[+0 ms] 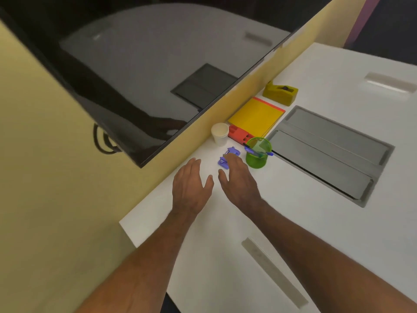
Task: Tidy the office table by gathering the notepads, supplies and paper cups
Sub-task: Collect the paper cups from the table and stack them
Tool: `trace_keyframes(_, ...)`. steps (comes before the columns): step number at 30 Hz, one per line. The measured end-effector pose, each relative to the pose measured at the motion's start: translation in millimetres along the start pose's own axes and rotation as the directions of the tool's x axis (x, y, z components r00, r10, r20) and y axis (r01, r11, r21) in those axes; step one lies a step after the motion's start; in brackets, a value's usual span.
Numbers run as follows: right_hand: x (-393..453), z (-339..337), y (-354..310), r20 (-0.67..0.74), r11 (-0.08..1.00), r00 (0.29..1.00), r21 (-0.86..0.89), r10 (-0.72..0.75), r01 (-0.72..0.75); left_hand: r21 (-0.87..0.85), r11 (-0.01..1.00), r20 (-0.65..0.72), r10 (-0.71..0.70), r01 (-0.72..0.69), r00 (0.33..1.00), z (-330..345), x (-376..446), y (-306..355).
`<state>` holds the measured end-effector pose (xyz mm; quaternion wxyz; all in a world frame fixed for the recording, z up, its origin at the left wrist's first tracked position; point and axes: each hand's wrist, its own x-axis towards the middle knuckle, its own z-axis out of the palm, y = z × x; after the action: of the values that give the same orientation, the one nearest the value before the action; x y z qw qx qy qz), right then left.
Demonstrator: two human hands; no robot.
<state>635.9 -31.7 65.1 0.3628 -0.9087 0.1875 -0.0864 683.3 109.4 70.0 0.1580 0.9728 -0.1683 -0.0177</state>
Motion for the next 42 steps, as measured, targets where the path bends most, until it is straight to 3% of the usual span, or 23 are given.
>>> trace_keyframes(14,130,59,49,-0.048,0.930,0.992,0.354,0.120,-0.095,-0.253,0.967,-0.055,-0.044,0.028,0.998,89,146,7)
trace_keyframes(24,179,73,61,-0.042,0.853,0.969,0.484,0.242,-0.192,-0.441,0.888,0.093,-0.096,0.127,0.991,119,215,6)
trace_keyframes(34,166,64,53,0.028,0.780,0.977,0.597,0.212,-0.187,-0.601,0.795,0.002,-0.098,0.079,0.995,117,212,21)
trace_keyframes(42,110,44,31,0.109,0.807,0.981,0.557,0.161,-0.194,-0.662,0.741,-0.021,-0.168,0.112,0.986,89,151,18)
